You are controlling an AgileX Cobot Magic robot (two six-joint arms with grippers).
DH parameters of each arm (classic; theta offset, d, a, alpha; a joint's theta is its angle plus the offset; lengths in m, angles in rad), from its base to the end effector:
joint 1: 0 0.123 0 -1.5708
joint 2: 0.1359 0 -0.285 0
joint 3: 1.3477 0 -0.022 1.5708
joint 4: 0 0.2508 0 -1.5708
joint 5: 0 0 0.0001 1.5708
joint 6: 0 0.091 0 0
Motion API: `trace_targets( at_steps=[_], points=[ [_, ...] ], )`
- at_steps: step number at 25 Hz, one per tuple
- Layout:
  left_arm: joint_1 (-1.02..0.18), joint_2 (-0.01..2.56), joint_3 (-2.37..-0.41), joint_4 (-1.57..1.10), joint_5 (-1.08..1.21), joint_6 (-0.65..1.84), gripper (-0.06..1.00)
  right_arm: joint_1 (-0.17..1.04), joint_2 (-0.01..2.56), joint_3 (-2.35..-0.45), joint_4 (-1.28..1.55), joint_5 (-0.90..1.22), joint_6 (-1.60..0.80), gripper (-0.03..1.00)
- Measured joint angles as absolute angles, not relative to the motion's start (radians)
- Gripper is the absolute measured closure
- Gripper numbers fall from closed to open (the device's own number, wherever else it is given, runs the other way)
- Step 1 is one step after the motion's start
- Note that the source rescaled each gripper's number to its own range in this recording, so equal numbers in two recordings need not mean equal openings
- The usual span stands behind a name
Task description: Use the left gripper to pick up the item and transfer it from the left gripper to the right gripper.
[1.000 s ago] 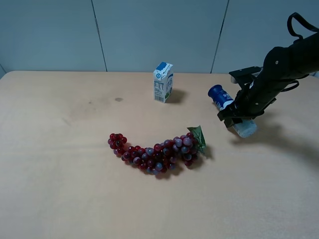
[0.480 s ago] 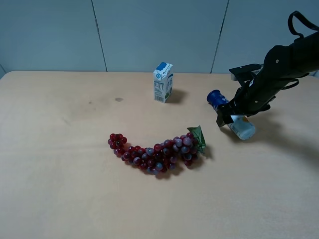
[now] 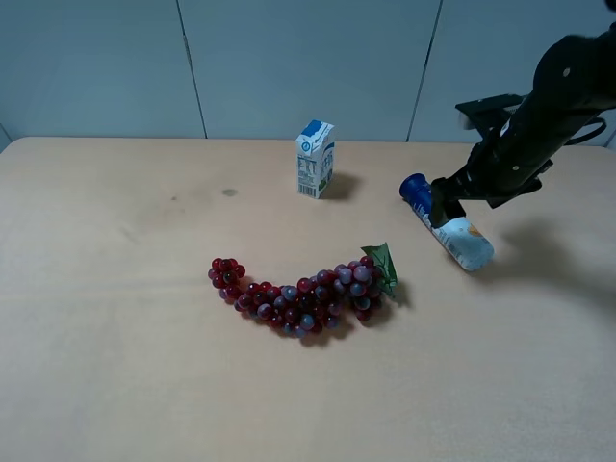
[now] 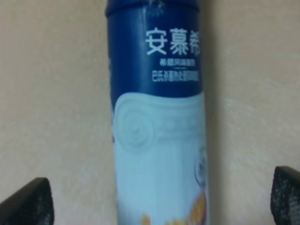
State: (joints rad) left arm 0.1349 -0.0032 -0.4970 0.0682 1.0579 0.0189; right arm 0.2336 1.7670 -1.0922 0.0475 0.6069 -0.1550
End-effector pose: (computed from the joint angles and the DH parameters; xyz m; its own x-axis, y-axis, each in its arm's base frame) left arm -0.0056 0.0047 0.2768 -0.4575 -0.0093 -0.8892 -0.1630 0.9839 0.0735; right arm 0.3372 0.0828 0.1871 -0.8706 -0.3261 -0.3684 -0.3441 0.9388 -0.0176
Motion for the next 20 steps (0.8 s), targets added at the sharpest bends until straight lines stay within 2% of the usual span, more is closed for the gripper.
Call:
trace_targets(
  at_steps=[8, 20],
  points=[
    [0.135, -0.003, -0.497, 0.068, 1.058, 0.019, 0.03, 0.234, 1.557, -1.16, 0.051, 0.91, -0.128, -0.03],
    [0.135, -0.003, -0.497, 0.068, 1.058, 0.019, 0.03, 0.234, 1.225, -1.155, 0.058, 1.204, -0.027, -0.03]
  ],
)
